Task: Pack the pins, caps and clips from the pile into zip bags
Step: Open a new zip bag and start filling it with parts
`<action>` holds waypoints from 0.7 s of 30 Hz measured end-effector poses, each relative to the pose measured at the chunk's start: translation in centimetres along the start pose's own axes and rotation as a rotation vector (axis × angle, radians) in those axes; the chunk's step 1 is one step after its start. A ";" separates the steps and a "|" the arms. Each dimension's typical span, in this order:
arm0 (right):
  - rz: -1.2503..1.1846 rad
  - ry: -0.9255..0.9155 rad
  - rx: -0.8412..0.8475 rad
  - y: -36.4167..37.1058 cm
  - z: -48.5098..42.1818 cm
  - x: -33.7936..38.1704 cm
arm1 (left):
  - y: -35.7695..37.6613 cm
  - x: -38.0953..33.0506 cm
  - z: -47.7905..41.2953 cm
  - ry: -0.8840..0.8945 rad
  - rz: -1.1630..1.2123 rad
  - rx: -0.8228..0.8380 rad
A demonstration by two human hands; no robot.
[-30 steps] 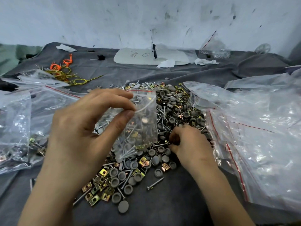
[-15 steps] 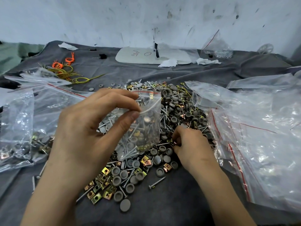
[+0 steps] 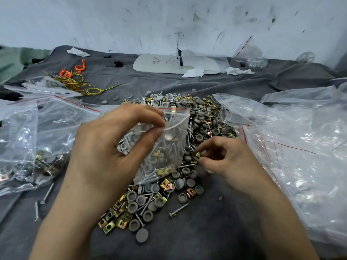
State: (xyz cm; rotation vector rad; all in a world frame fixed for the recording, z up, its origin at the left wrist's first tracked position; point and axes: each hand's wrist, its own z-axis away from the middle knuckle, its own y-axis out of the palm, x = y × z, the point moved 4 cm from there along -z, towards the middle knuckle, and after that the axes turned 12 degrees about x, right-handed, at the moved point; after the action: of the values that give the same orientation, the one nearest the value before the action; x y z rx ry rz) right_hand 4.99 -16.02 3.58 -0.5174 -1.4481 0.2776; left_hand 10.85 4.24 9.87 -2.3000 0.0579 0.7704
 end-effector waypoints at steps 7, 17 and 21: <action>-0.242 -0.394 -0.066 -1.2 2.5 4.3 | 2.0 -1.7 -0.2 -0.011 -0.035 0.080; 0.032 -0.581 -0.097 -1.0 4.2 7.0 | 3.2 -2.2 -0.4 -0.034 0.152 0.109; 0.122 -0.596 -0.072 -0.6 4.1 7.1 | 3.4 -1.8 -0.4 -0.026 0.159 0.136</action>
State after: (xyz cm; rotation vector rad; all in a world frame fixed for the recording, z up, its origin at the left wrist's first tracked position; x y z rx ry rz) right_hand 1.70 -12.44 10.26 -0.6124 -2.0121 0.5077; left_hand 8.71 1.08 8.98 -2.1748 0.2752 0.8497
